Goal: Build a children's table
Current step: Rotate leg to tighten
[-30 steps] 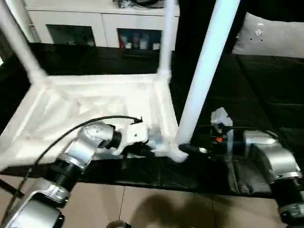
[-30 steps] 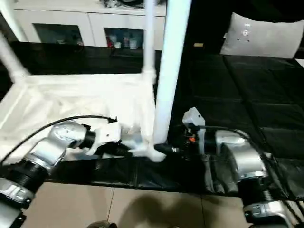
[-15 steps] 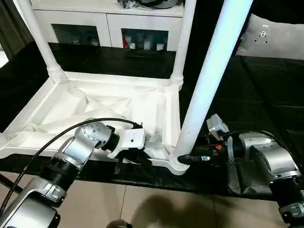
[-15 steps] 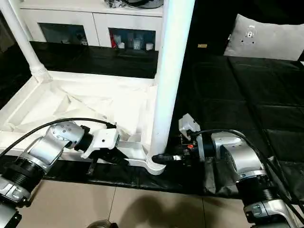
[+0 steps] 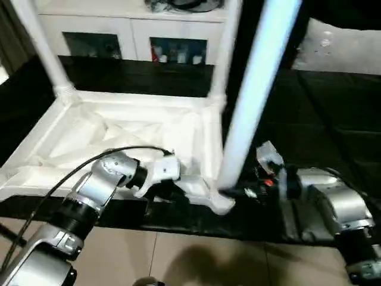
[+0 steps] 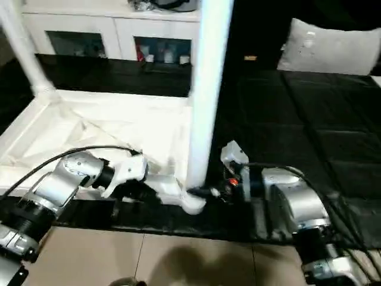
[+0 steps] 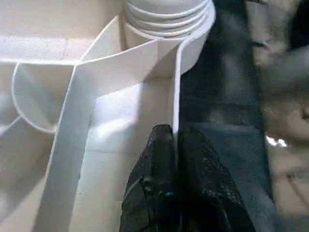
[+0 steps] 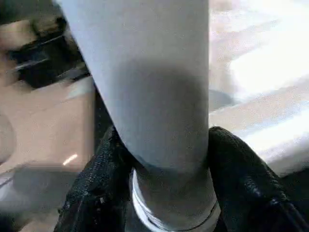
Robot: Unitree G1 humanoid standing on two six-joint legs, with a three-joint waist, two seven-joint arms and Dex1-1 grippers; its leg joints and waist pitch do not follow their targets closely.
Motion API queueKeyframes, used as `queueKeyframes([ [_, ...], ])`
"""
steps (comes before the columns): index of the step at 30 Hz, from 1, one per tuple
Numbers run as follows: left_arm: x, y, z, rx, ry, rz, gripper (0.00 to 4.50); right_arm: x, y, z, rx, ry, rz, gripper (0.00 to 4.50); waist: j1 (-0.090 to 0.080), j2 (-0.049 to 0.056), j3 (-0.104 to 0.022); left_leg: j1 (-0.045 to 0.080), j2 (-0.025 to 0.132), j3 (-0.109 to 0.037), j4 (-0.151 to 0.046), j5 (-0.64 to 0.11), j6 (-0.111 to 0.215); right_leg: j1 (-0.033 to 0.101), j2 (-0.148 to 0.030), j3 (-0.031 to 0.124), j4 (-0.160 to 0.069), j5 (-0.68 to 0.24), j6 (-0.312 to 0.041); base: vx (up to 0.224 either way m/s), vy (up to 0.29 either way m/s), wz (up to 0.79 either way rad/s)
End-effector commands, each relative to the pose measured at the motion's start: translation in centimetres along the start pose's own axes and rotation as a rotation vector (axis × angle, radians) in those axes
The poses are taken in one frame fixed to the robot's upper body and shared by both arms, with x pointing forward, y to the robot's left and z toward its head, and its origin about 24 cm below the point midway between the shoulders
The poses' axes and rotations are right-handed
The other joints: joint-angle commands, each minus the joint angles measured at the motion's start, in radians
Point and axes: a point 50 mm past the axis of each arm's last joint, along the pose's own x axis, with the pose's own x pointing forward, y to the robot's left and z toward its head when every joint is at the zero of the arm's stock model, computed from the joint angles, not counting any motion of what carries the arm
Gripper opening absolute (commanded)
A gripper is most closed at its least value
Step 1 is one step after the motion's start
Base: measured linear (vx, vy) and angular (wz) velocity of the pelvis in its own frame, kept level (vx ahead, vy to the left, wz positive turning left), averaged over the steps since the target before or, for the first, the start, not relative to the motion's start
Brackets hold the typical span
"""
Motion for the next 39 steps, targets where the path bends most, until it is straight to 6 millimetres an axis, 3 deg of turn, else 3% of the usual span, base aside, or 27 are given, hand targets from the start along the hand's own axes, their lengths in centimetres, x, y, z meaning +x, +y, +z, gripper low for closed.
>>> queueKeyframes([
  [1,2.8,-0.1,2.6,-0.053,-0.107,0.057,0.0,2.4,-0.9,0.3,0.054,-0.027,-0.217,2.01,-0.01,-0.008,-0.051,0.009,0.054,-0.035,-0.078,-0.309,-0.024,0.038,-0.069,0.041,-0.09,-0.462,-0.152,0.0,0.0,0.0],
  [4,3.8,0.7,3.6,-0.108,-0.123,0.18,0.0,3.8,-2.0,0.4,0.123,-0.064,-0.445,1.99,-0.041,-0.009,-0.056,0.009,0.049,-0.04,-0.077,-0.331,-0.041,0.032,-0.066,0.037,-0.095,-0.484,-0.128,0.0,0.0,0.0],
  [7,4.5,0.7,3.8,-0.101,-0.111,0.212,0.0,4.6,-1.6,0.6,0.1,-0.093,-0.446,1.99,-0.05,-0.006,-0.058,0.006,0.048,-0.035,-0.075,-0.311,-0.014,0.034,-0.062,0.04,-0.096,-0.395,-0.143,0.0,0.0,0.0],
  [8,4.7,0.7,3.8,-0.097,-0.106,0.22,0.0,4.8,-1.4,0.7,0.089,-0.1,-0.433,1.99,-0.049,-0.006,-0.06,0.006,0.048,-0.032,-0.073,-0.295,0.0,0.035,-0.061,0.041,-0.094,-0.349,-0.155,0.0,0.0,0.0],
  [9,4.8,0.7,3.8,-0.096,-0.102,0.226,0.0,5.0,-1.3,0.7,0.083,-0.106,-0.431,2.52,-0.047,-0.007,-0.061,0.008,0.048,-0.028,-0.069,-0.289,0.014,0.032,-0.059,0.043,-0.094,-0.329,-0.165,0.0,0.0,0.0],
  [10,4.9,0.7,3.9,-0.094,-0.097,0.228,0.0,5.1,-1.3,0.8,0.083,-0.116,-0.435,2.65,-0.045,-0.008,-0.062,0.003,0.046,-0.027,-0.069,-0.264,0.025,0.038,-0.06,0.043,-0.092,-0.31,-0.171,0.0,0.0,0.0],
  [16,4.5,0.6,3.5,-0.076,-0.079,0.236,0.0,4.8,-0.9,1.0,0.097,-0.162,-0.411,3.14,-0.033,-0.004,-0.065,0.004,0.052,-0.027,-0.071,-0.222,0.032,0.042,-0.059,0.042,-0.083,-0.239,-0.189,0.0,0.0,0.0],
  [21,3.7,0.5,2.6,-0.03,-0.062,0.204,0.0,3.5,-1.0,1.0,0.039,-0.178,-0.362,3.5,-0.031,-0.004,-0.062,0.006,0.051,-0.027,-0.073,-0.26,0.028,0.042,-0.061,0.042,-0.089,-0.286,-0.18,0.0,0.0,0.0],
  [24,3.2,0.3,2.0,0.01,-0.048,0.154,0.0,2.4,-1.1,1.0,-0.022,-0.173,-0.317,3.71,-0.027,0.002,-0.061,0.006,0.053,-0.028,-0.075,-0.27,0.024,0.04,-0.062,0.043,-0.089,-0.291,-0.176,0.0,0.0,0.0],
  [25,3.0,0.3,1.8,0.022,-0.034,0.144,0.0,2.0,-1.0,1.0,-0.044,-0.161,-0.287,3.81,-0.028,-0.002,-0.062,0.008,0.054,-0.027,-0.075,-0.277,0.024,0.041,-0.06,0.043,-0.089,-0.286,-0.174,0.0,0.0,0.0],
  [32,1.4,0.0,0.7,0.136,0.029,-0.014,0.0,-1.0,-1.2,0.9,-0.153,-0.018,-0.1,4.45,-0.005,-0.006,-0.063,0.01,0.056,-0.025,-0.071,-0.251,0.04,0.041,-0.063,0.043,-0.085,-0.267,-0.188,0.0,0.0,0.0],
  [39,0.7,-0.6,0.0,0.189,0.089,-0.15,0.0,-2.1,-0.9,1.3,-0.185,0.034,0.059,4.45,0.006,-0.007,-0.062,0.008,0.06,-0.022,-0.069,-0.248,0.047,0.042,-0.063,0.043,-0.078,-0.268,-0.202,0.0,0.0,0.0],
])
